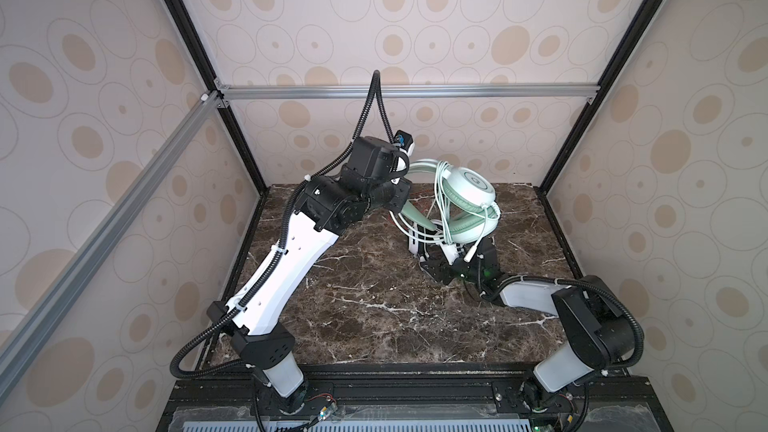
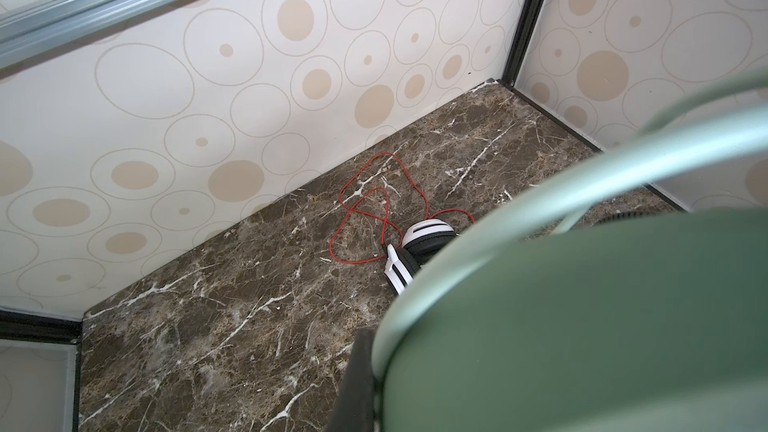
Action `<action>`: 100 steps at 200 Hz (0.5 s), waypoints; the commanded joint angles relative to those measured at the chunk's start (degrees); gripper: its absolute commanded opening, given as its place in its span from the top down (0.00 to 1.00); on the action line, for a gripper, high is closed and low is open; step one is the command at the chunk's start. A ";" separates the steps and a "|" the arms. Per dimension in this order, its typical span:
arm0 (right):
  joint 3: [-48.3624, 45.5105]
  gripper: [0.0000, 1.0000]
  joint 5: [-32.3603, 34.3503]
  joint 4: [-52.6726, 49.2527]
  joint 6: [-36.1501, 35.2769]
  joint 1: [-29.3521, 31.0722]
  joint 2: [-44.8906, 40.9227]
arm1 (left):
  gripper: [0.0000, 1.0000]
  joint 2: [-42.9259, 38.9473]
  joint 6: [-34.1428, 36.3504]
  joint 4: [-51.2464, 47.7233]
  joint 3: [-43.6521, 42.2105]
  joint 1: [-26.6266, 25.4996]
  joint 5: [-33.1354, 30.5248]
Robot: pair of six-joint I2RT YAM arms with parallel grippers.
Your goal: Wrap the headphones
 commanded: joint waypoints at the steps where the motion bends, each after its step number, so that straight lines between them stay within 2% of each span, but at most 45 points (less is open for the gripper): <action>1: -0.37 0.48 -0.45 2.20 0.15 -0.20 1.61 | 1.00 -0.81 -0.91 3.16 3.34 -0.28 0.15; 100: -0.42 0.56 3.09 5.44 -0.83 -0.19 4.21 | 1.00 -0.83 -0.91 3.11 3.68 -0.25 -0.20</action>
